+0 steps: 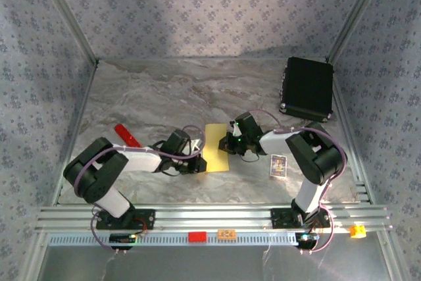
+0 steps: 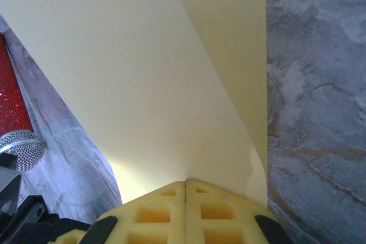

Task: Fold a paper plane with a square sheet of paper (pick it up from the middle)
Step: First fold the square sheet of paper in half at the center of the table.

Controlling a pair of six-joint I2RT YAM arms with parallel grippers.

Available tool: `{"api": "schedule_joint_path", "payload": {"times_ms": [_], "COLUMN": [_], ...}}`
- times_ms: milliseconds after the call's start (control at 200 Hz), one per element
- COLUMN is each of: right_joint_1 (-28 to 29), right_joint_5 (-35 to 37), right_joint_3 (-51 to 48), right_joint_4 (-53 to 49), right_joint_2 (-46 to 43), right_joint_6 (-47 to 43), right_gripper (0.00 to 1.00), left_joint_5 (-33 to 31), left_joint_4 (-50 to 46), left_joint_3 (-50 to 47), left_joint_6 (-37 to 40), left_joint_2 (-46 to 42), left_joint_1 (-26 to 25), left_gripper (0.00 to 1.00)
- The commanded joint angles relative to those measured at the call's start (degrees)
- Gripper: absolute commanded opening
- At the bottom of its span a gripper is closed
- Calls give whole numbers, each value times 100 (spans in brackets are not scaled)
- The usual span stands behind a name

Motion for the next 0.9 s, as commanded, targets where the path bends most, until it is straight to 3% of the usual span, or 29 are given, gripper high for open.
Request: {"api": "schedule_joint_path", "payload": {"times_ms": [0,315,440,620,894], "right_joint_1": [-5,-9,-10,-18,-12], "right_joint_5": [386,309,293,261,279], "right_joint_3": [-106,-53,-30,9,32], "right_joint_4": [-699,-721,-761,-787,-829], "right_joint_2": [76,97,76,76,73], "right_joint_6": [-143,-173,-219,-237,-249], "right_gripper": [0,0,0,0,0], "left_joint_5": [-330,-572,-651,222,449], "left_joint_4": [-1037,-1209,-1331,-724,-498], "left_joint_3": [82,147,557,1095,1697], "left_joint_6": [346,196,155,29,144], "left_joint_2": [-120,-905,-1088,-308,714], "left_joint_1": [-181,-226,38,646,886], "left_gripper": [10,10,10,11,10]}}
